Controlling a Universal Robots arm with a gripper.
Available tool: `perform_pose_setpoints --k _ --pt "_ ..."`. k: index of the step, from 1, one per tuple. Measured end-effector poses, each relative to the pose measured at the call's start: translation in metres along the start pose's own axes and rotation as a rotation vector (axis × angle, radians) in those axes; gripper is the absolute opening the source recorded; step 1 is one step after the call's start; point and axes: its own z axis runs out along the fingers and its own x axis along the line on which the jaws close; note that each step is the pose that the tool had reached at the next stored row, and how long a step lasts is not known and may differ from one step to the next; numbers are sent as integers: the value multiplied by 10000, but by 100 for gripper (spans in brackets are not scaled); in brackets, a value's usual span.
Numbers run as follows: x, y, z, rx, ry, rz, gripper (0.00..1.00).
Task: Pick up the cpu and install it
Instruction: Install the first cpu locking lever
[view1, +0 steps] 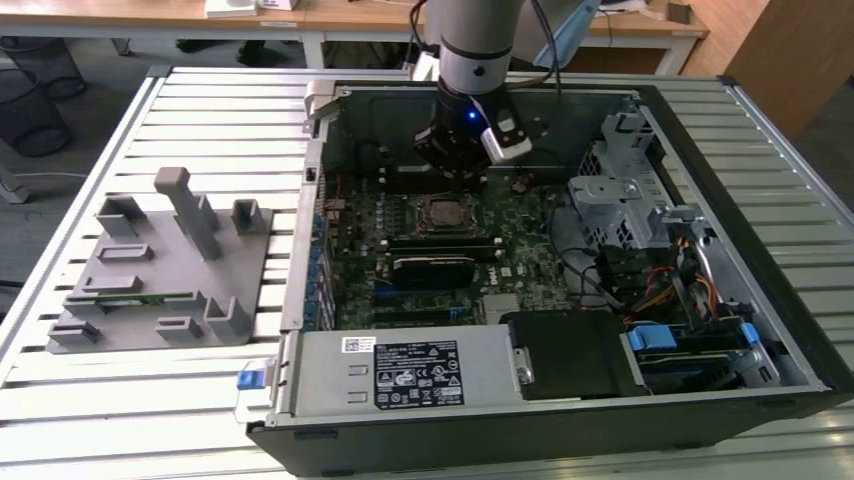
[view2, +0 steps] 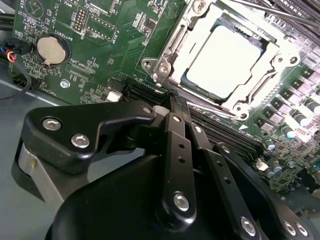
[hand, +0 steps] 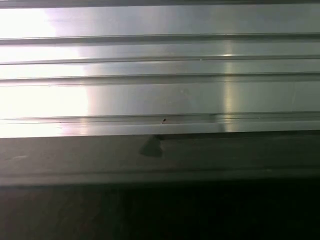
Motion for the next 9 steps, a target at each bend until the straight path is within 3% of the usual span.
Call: perform_pose_setpoints --k 9 --pt "0 -1 29 1 6 1 11"
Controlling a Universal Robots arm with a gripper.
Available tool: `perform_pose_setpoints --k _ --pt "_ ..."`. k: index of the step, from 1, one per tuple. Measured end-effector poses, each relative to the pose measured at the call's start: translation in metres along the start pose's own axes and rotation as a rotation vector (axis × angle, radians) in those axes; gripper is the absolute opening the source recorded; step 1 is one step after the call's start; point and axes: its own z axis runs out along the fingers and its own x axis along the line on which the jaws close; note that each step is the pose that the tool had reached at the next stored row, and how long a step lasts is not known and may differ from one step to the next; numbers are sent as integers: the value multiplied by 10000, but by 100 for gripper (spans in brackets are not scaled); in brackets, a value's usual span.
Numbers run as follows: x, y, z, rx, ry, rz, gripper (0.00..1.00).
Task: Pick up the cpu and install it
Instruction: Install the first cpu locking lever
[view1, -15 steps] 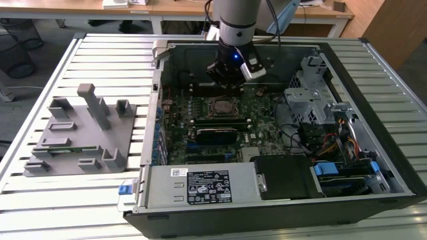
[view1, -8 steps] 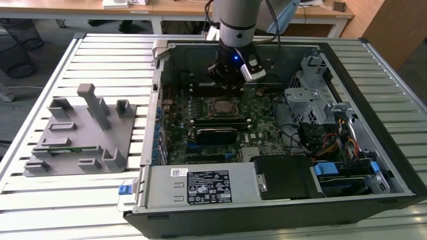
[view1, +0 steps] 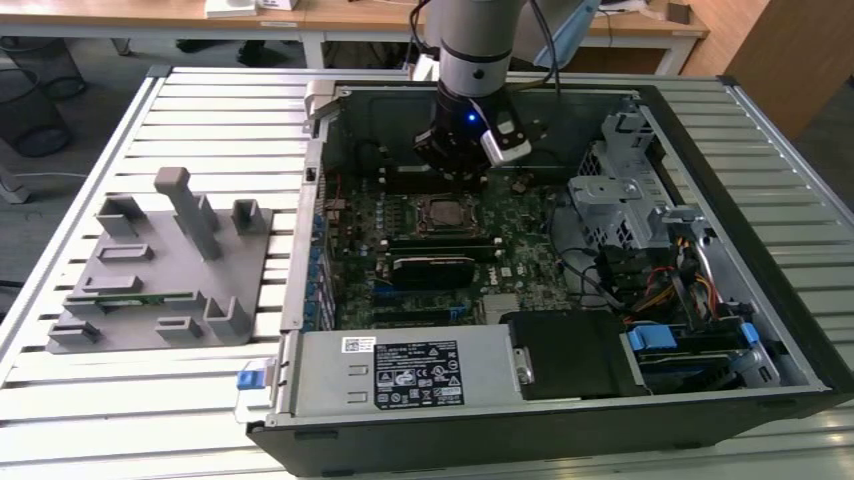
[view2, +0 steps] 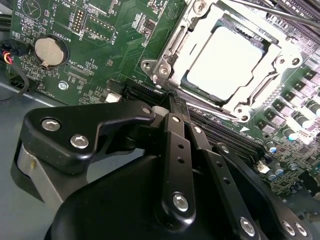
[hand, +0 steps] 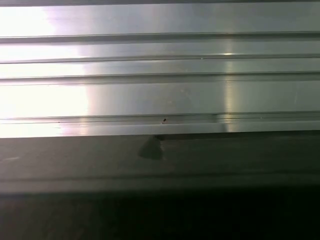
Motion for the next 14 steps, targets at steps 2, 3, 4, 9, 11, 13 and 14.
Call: perform_pose_setpoints --k 2,3,4,9,11,13,14 --pt "0 0 5 -1 3 0 11" --pt "0 0 7 -1 7 0 11" --pt "0 0 9 1 10 0 11" --pt "0 0 10 0 12 0 11" --pt "0 0 9 6 11 0 11" --pt "0 0 4 11 12 -1 11" --pt "0 0 -3 11 12 0 11"
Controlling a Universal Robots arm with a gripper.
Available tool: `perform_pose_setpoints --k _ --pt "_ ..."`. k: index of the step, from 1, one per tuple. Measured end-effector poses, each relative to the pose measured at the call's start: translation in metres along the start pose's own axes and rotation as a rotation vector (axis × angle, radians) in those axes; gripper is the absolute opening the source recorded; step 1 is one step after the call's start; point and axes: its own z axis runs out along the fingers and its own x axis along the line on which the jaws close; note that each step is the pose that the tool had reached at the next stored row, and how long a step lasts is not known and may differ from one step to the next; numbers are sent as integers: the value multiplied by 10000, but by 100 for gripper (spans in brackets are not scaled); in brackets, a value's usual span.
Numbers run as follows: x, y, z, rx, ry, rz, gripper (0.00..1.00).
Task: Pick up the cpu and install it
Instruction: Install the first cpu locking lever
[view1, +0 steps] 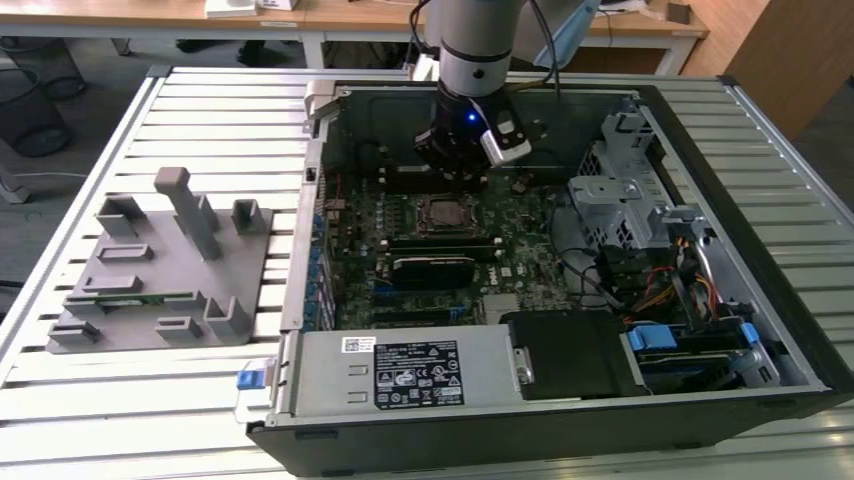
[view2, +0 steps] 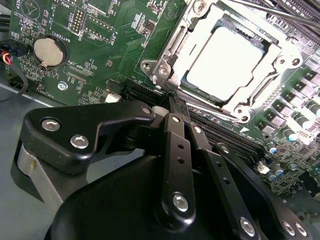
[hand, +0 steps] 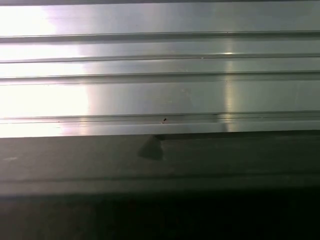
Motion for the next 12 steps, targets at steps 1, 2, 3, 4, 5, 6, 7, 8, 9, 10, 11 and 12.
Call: perform_pose_setpoints --k 1,2,3,4,5,6,7,8,9,10,11,12 --pt "0 0 -3 -1 -1 0 11" --pt "0 0 -3 -2 -1 1 11" --pt "0 0 -3 3 -2 0 11" --pt "0 1 -2 13 -2 0 11" --pt "0 0 0 22 -1 0 11" --pt "0 0 2 32 -1 0 11" --pt "0 0 5 43 -3 0 11" --pt "0 0 9 57 -3 0 11" --pt "0 0 13 72 -3 0 11" --pt "0 -1 18 87 -2 0 11" --pt "0 -1 22 101 2 -1 11" --pt "1 -2 26 111 4 -1 11"
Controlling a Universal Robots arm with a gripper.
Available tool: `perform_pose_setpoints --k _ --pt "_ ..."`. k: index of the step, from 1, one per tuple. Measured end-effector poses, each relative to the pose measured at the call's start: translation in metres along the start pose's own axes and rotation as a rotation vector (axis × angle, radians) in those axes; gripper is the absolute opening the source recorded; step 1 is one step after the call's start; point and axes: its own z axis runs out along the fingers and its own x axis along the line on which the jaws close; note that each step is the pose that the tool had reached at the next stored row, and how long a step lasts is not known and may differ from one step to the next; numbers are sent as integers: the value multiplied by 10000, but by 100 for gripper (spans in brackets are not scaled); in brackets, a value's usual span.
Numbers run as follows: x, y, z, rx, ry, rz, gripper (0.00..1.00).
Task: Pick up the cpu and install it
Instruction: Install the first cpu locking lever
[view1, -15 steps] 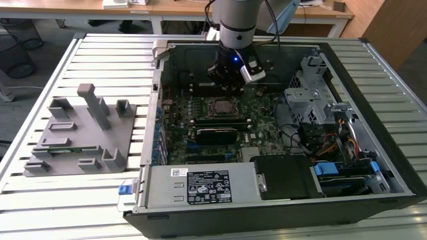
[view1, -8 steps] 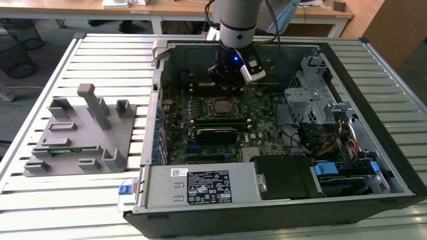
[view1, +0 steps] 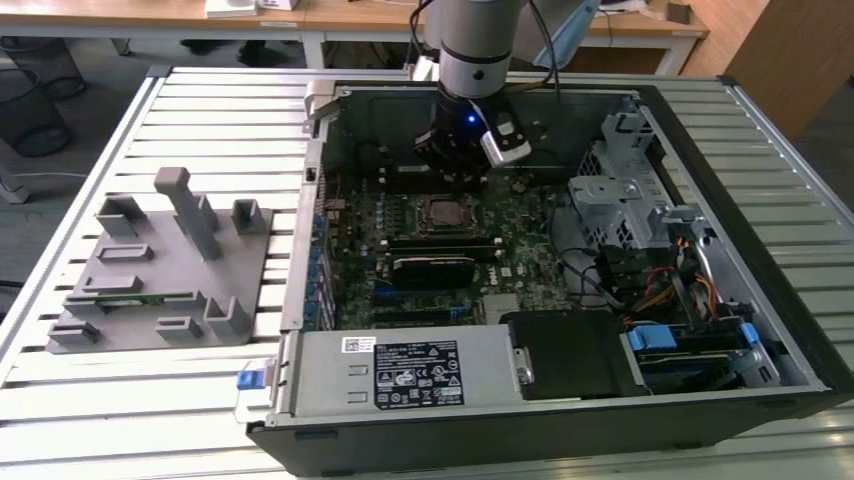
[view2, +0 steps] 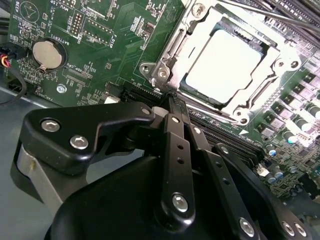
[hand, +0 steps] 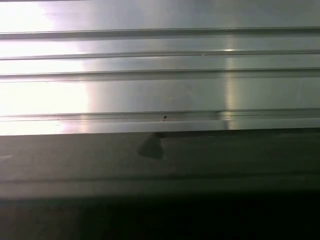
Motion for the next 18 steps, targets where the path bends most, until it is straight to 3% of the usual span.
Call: perform_pose_setpoints --k 18 --pt "-1 2 -21 6 49 2 11"
